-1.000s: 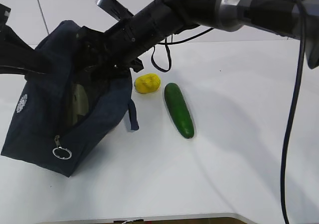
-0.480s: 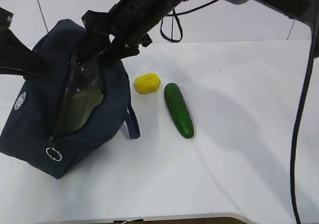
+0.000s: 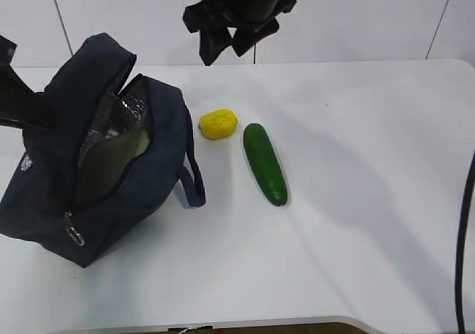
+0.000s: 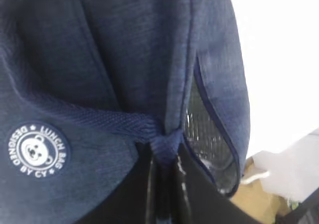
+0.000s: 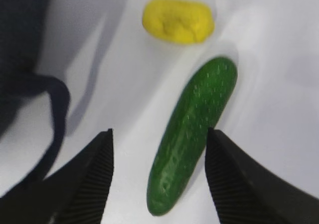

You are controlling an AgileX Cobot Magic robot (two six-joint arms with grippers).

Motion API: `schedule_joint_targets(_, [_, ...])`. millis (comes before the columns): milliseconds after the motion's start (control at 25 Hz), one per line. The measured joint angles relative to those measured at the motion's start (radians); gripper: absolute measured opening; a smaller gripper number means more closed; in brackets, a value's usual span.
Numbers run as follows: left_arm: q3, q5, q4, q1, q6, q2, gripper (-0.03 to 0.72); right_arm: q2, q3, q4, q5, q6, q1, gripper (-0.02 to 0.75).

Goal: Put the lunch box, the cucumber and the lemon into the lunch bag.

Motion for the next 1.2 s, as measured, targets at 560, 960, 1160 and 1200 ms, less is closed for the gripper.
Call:
schedule_joint_targets(560, [0.000,0.040,0.040,0.000,-0.004,0.000,0.000,-0.061,0.295,-0.107,0.000,0.059,-0.004,0.465])
schedule_joint_targets(960, [0.000,0.041,0.044,0.000,-0.004,0.000,0.000,-0.017,0.296,-0.140,-0.002,0.160,-0.039,0.548])
schedule_joint_targets(1160, [0.000,0.041,0.044,0.000,-0.004,0.000,0.000,0.017,0.296,-0.147,-0.002,0.205,-0.040,0.562])
schedule_joint_targets(1200, [0.000,0.041,0.044,0.000,-0.004,0.000,0.000,0.025,0.296,-0.147,-0.002,0.212,-0.040,0.563])
